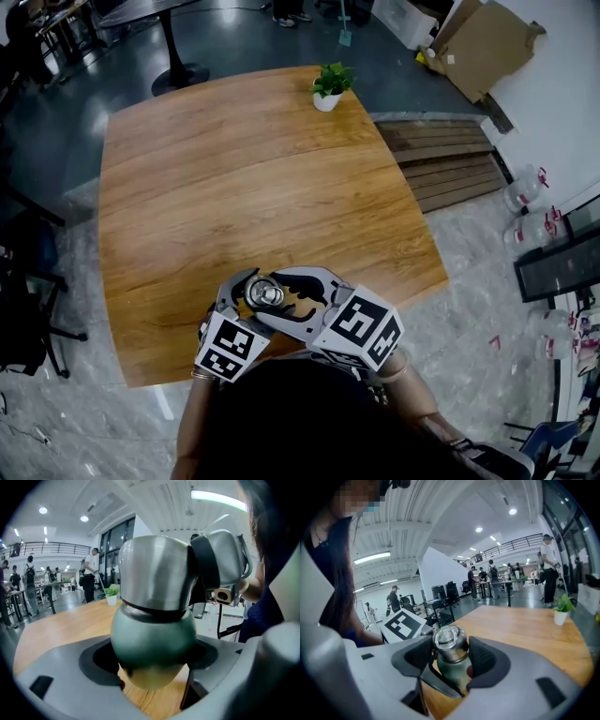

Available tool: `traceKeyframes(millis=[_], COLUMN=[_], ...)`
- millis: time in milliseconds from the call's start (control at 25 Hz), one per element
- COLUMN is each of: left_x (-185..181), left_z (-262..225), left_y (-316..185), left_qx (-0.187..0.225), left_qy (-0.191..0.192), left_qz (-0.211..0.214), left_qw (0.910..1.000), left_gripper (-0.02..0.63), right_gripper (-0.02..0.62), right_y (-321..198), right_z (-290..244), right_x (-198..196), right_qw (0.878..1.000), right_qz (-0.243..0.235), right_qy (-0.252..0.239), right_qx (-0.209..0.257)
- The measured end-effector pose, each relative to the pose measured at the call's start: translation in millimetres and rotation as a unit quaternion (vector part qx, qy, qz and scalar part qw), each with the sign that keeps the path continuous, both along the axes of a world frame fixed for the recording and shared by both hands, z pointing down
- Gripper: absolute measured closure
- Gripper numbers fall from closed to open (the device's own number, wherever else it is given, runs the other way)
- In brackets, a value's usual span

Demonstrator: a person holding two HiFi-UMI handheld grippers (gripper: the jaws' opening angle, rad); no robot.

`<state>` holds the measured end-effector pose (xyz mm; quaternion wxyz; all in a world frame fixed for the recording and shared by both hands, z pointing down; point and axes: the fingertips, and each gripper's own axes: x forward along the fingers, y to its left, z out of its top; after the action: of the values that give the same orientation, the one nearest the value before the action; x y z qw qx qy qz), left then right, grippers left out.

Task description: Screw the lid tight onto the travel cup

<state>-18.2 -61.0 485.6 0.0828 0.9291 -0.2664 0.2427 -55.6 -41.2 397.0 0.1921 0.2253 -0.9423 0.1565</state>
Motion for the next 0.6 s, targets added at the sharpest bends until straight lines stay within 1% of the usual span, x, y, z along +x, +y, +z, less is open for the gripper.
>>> traceKeyframes(millis=[80,200,240,280,360,440,520,560,600], left_x=[0,-7,-8,-9,-7,-2,2,3,4], left_z=[-1,-3,-4,-5,-10,-14,-14,-13,-11], left_y=[-4,-16,-19,-21,-17,-8,1,3,3], left_qx=[0.002,0.013,0.018,0.020,0.016,0.006,0.004,0.004,0.004], left_qy=[-0.010,-0.043,-0.051,-0.053,-0.032,-0.009,-0.012,-0.020,-0.027], left_qz=[-0.009,-0.061,-0.073,-0.074,-0.047,0.001,0.048,0.060,0.061], left_qw=[0.9999,0.9971,0.9959,0.9956,0.9982,0.9999,0.9988,0.9980,0.9978], left_gripper=[0.212,0.212,0.212,0.212,0.212,0.212,0.212,0.212,0.212], right_gripper=[0.347,0.347,0.347,0.347,0.345,0.342,0.341,0.342,0.342], right_y=[-4,-13,-14,-14,-9,-4,-2,-2,-4], right_z=[-3,-6,-8,-9,-10,-12,-13,-13,-13], right_x=[2,3,3,1,-3,-4,-4,-3,-3], right_qw=[1.000,0.997,0.996,0.996,0.998,0.999,0.999,0.999,0.999], right_qz=[0.017,0.078,0.090,0.089,0.060,0.029,0.013,0.011,0.016], right_qy=[0.002,0.000,-0.002,-0.004,-0.009,-0.013,-0.010,-0.006,-0.002], right_qx=[0.016,0.024,0.027,0.032,0.034,0.033,0.036,0.041,0.046])
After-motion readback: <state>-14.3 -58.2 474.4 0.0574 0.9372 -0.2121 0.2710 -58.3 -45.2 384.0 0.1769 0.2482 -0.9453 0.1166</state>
